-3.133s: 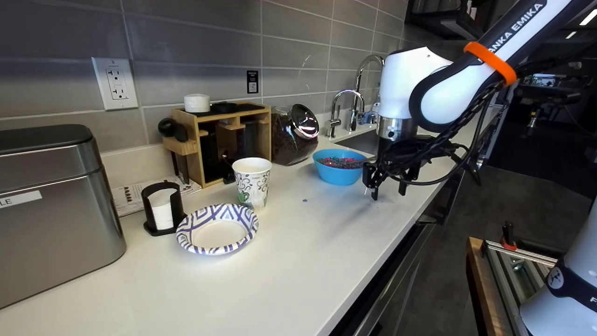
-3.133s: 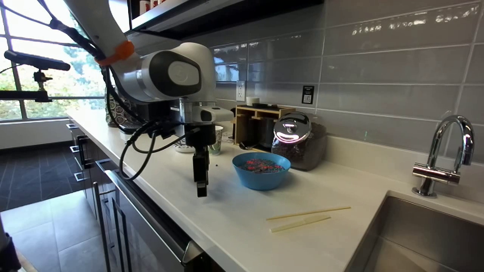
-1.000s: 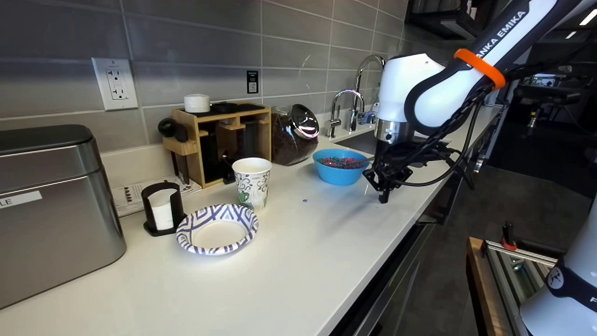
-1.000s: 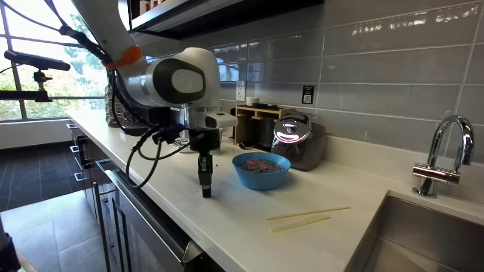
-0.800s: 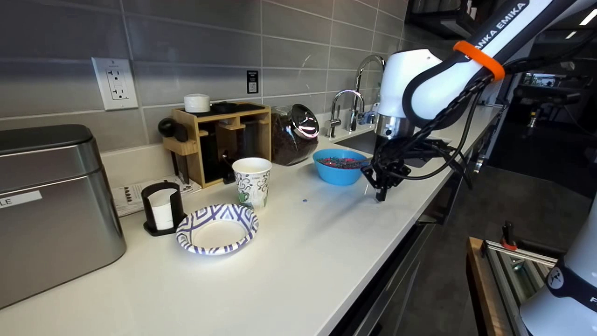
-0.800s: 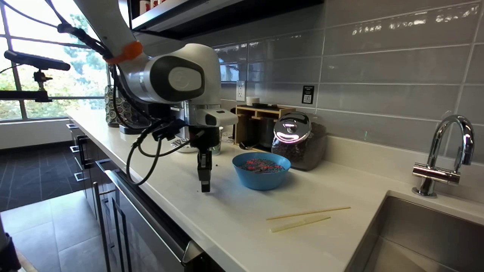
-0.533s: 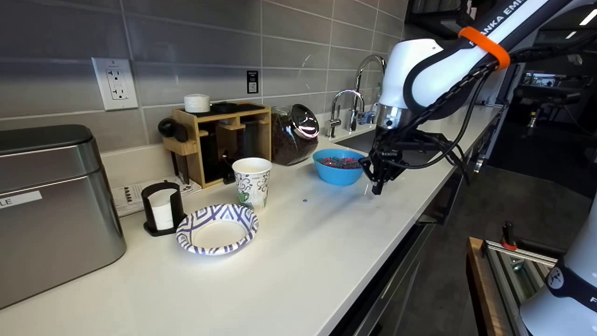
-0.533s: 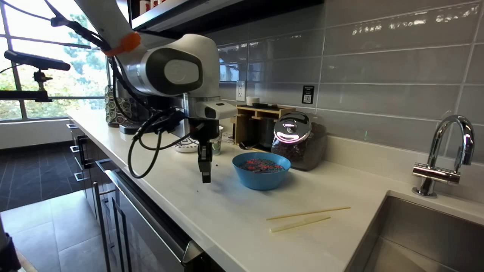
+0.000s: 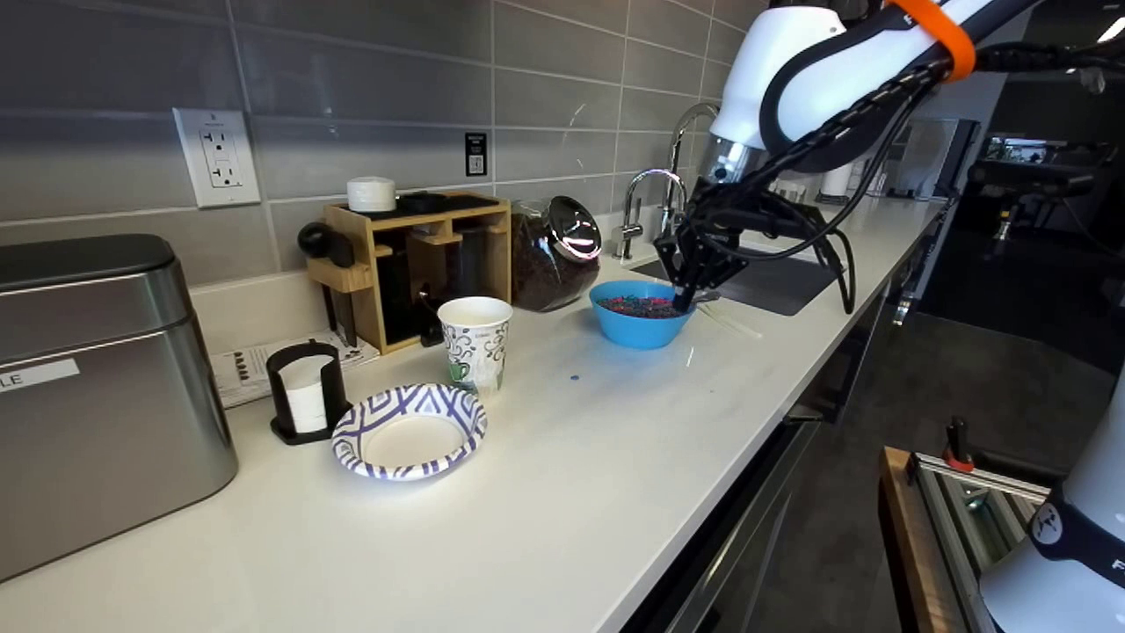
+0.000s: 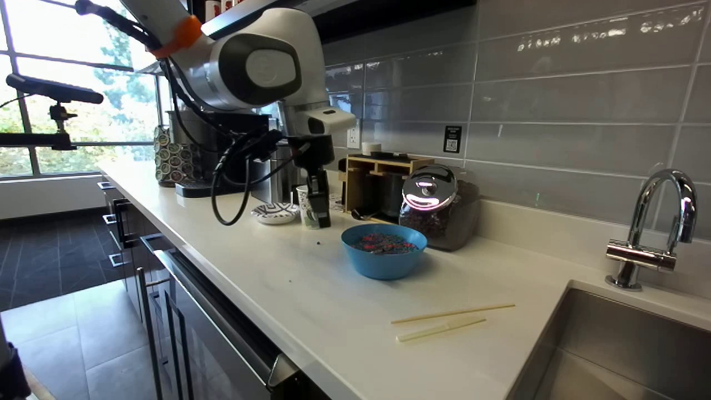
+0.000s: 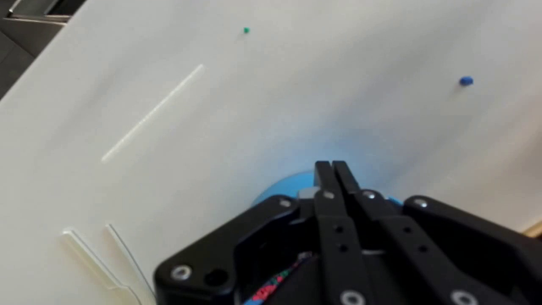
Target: Put the contents from the countertop into the blue bowl
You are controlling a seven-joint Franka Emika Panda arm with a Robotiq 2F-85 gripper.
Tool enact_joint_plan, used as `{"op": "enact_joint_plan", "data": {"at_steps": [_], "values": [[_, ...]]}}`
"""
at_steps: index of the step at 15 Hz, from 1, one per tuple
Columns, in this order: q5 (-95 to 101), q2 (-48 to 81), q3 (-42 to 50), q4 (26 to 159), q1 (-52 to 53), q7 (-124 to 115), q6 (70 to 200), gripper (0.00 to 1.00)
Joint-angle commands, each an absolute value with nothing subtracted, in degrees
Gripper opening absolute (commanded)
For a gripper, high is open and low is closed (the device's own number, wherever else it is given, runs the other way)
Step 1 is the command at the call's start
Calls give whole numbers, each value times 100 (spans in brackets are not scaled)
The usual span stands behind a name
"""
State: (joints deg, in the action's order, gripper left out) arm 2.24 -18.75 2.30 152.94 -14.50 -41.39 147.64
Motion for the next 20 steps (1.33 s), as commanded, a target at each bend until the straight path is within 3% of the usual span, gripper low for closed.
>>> {"op": "enact_joint_plan", "data": {"at_steps": [1, 7, 8, 10, 15, 18, 20], "values": [[433, -1630, 13, 15021, -1693, -4708, 15237, 0], [1597, -1144, -315, 14815, -2271, -5877, 15980, 0], [1823, -1092, -337, 14789, -2338, -6084, 16003, 25], [2072, -1012, -275, 14716, -2309, -6342, 15933, 32], [1800, -1065, -72, 14687, -1952, -6199, 15703, 72], [1177, -1358, 18, 14808, -1518, -5517, 14857, 95], [1087, -1529, -2, 14848, -1373, -5320, 14252, 100]]}}
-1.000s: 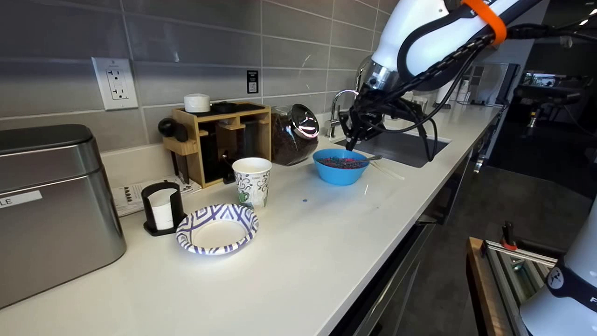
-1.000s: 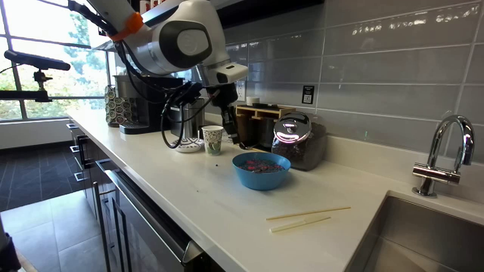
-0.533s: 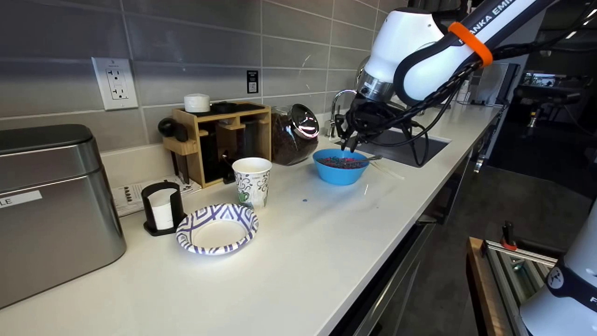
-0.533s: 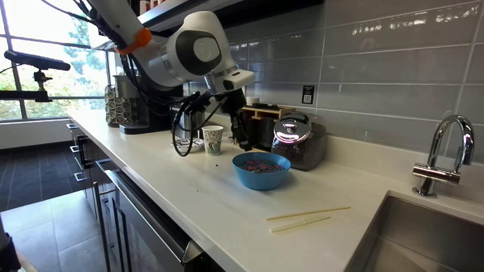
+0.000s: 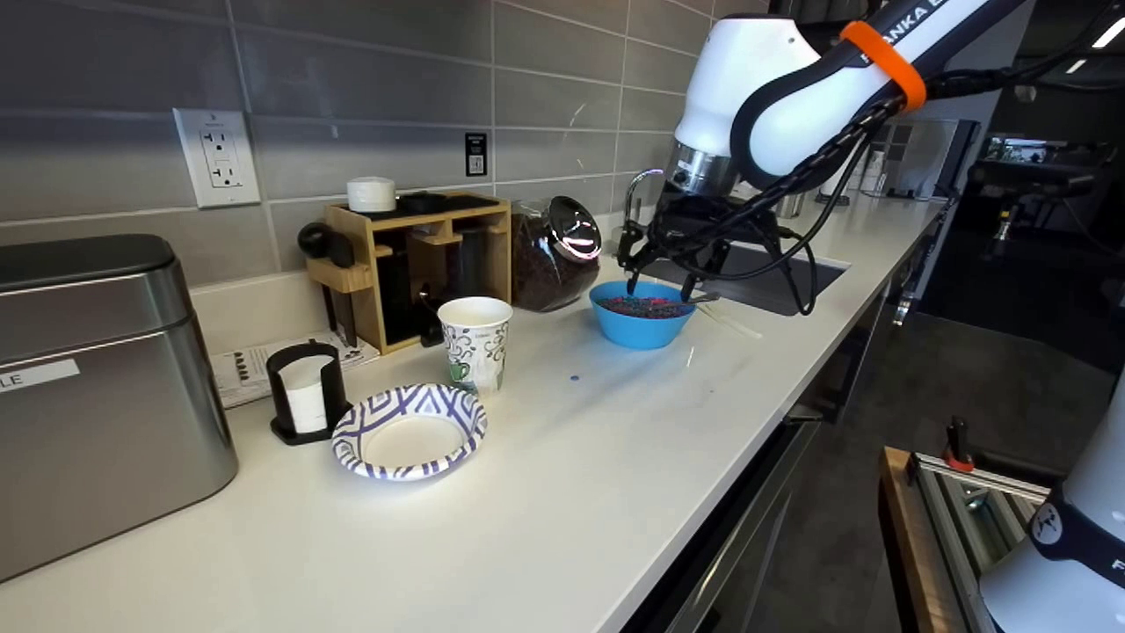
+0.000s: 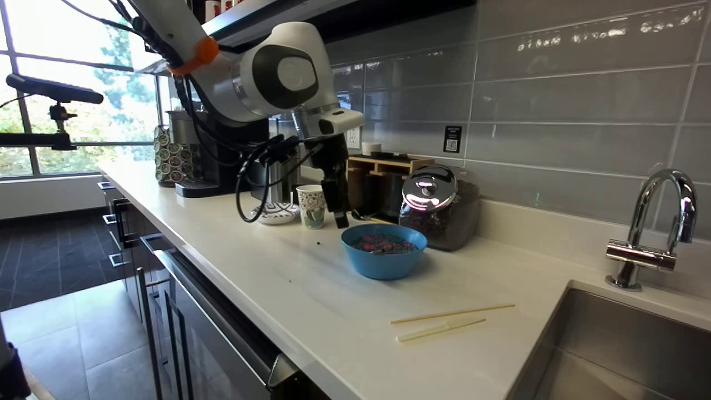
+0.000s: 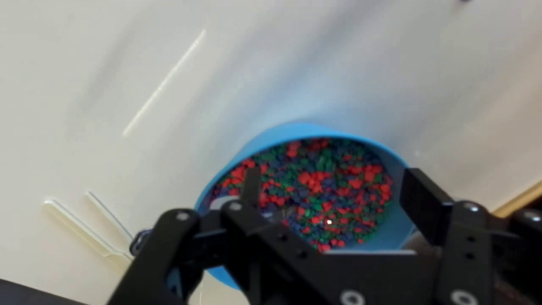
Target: Put the contents from the countertop into the blue bowl
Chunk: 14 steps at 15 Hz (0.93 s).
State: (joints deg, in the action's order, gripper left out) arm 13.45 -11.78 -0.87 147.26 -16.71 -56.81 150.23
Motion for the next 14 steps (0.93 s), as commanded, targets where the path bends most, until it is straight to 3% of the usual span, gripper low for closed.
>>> {"op": "enact_joint_plan", "data": {"at_steps": [1, 5, 9, 10, 11, 12, 13, 14], "values": [[1054, -1615, -9, 14862, -1302, -5222, 13954, 100], [1151, -1804, -47, 14954, -1170, -5063, 13263, 99], [1043, -1957, 17, 15399, -1073, -4713, 13455, 87], [1003, -2001, 42, 15562, -1053, -4589, 13580, 79], [999, -2029, 43, 15670, -1050, -4516, 13645, 81], [996, -2065, 51, 15802, -1056, -4423, 13696, 71], [996, -2086, 52, 15899, -1066, -4357, 13749, 77], [1007, -2112, 63, 16007, -1091, -4294, 13840, 74]]}}
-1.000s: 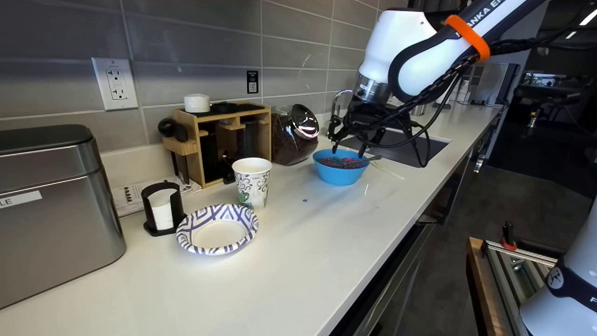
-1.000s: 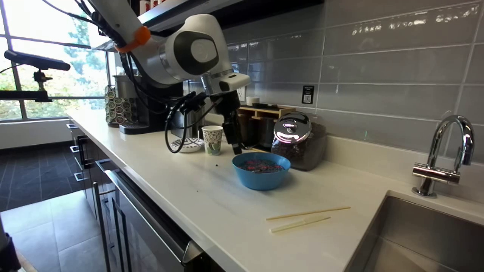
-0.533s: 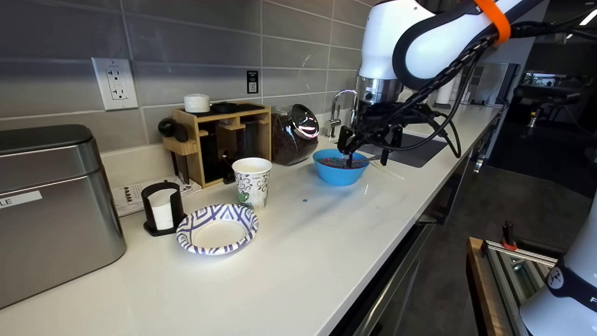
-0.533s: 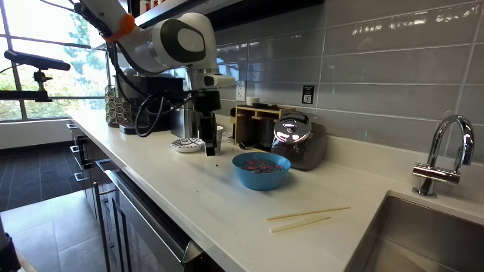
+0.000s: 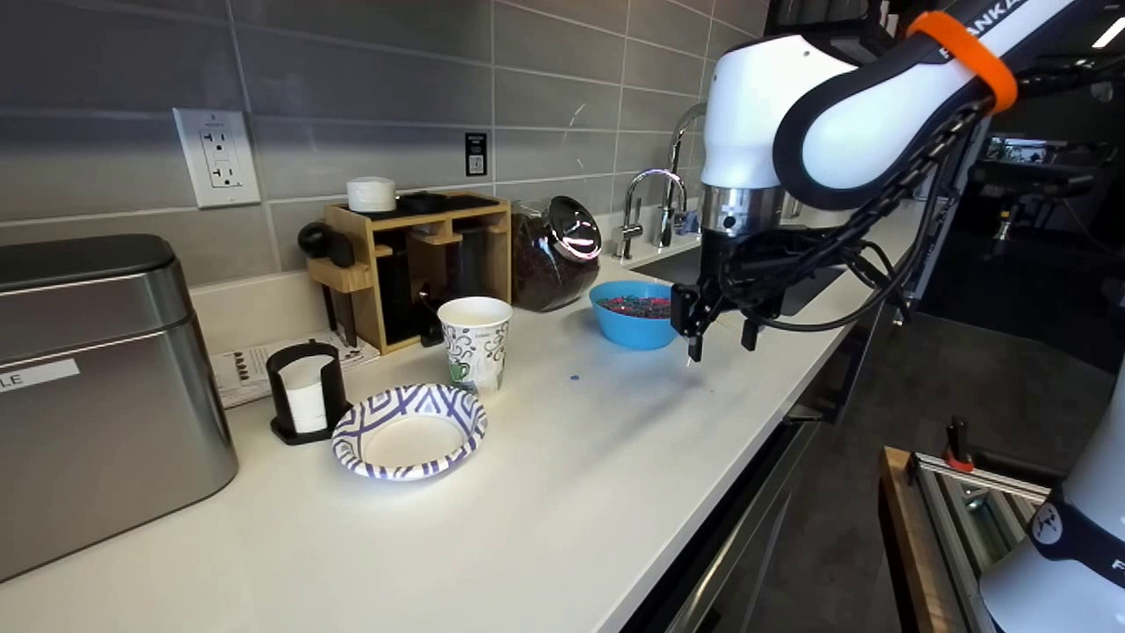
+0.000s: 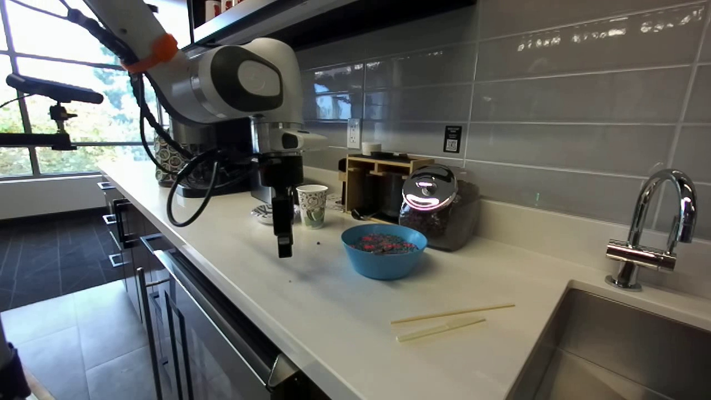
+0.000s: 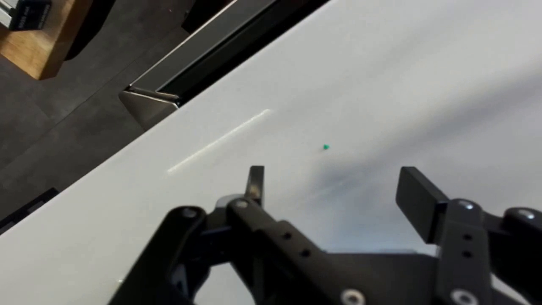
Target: Put the contents from the countertop into the blue bowl
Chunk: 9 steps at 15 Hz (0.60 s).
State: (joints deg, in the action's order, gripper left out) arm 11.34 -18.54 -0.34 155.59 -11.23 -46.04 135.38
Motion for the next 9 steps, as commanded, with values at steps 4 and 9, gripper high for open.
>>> {"op": "enact_joint_plan", "data": {"at_steps": [4, 9], "values": [[961, -1830, 156, 15806, -1152, -3965, 14264, 59], [844, -1659, 250, 15769, -1207, -3553, 14436, 61]]}}
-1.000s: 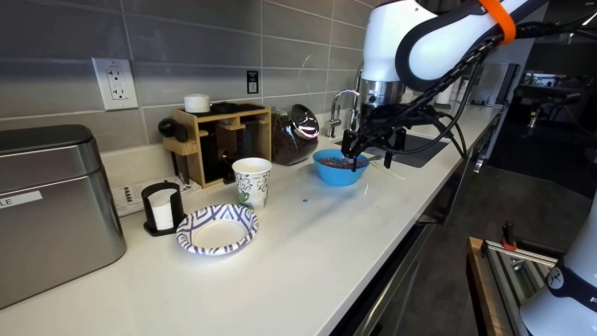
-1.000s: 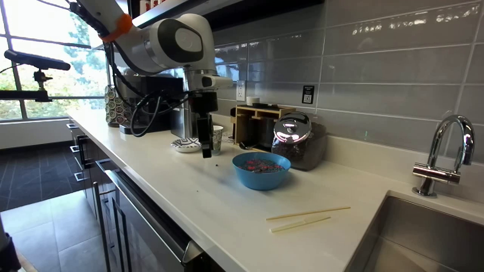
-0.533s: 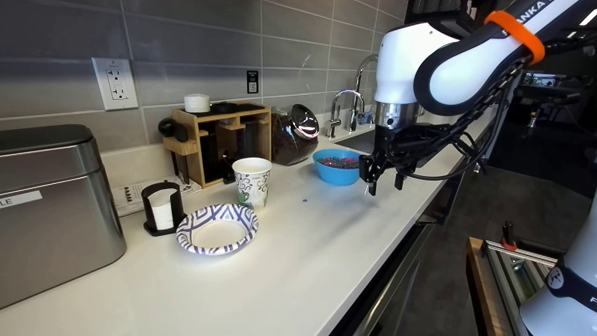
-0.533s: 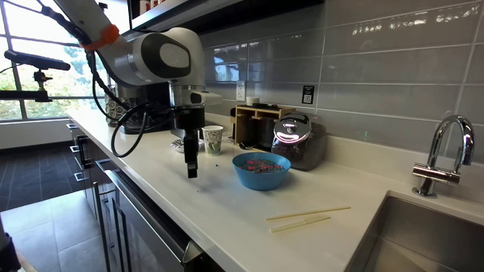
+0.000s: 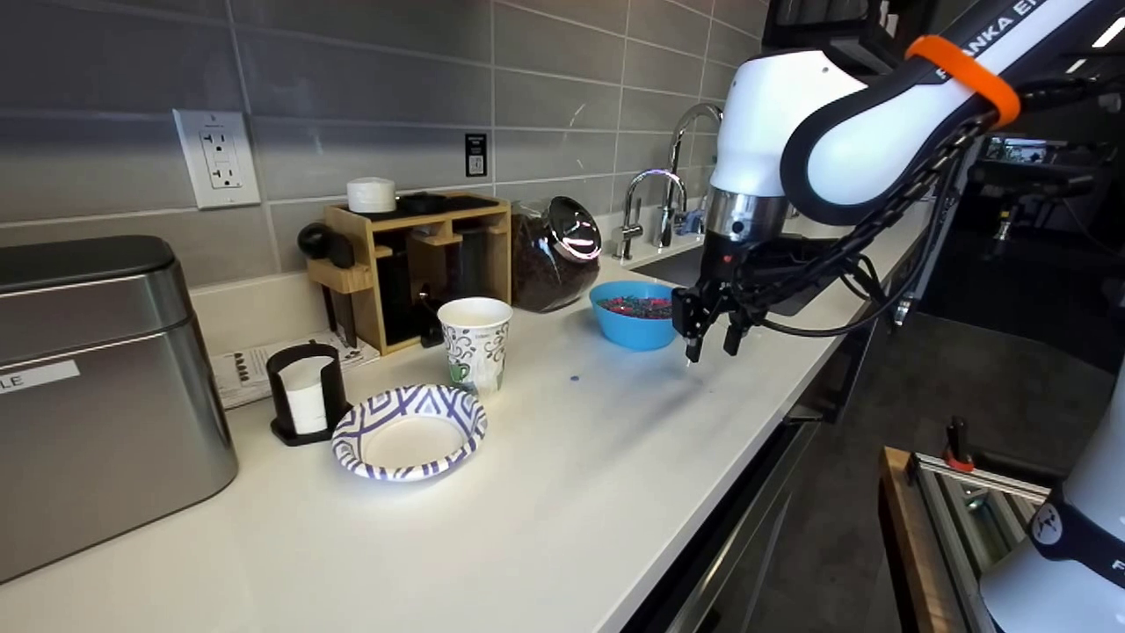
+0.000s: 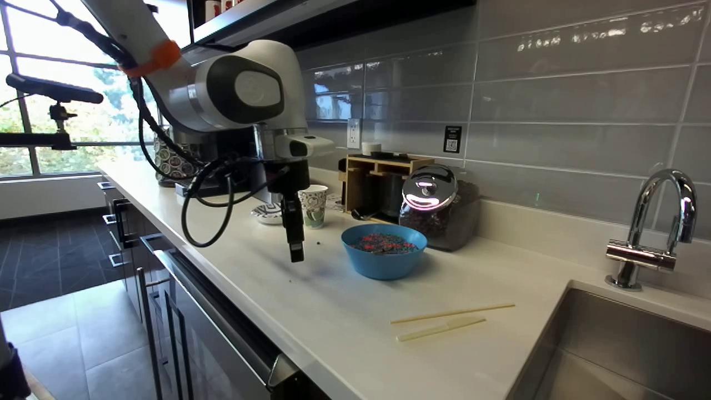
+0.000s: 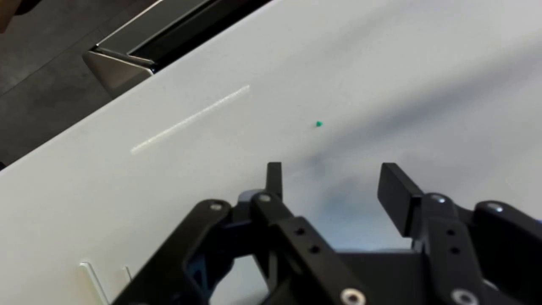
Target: Put the contents from the countertop into the blue bowl
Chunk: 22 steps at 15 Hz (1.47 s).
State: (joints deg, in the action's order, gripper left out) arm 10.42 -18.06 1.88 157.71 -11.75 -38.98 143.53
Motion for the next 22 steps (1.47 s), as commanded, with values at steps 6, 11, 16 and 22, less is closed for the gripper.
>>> {"op": "enact_joint_plan", "data": {"at_steps": [6, 11, 16, 22], "values": [[810, -1452, 270, 15770, -1222, -3295, 14321, 51], [827, -1254, 277, 15772, -1205, -3188, 14293, 38], [776, -1105, 302, 15772, -1161, -3067, 14351, 35], [725, -1054, 291, 15763, -1120, -2949, 14428, 27]]}}
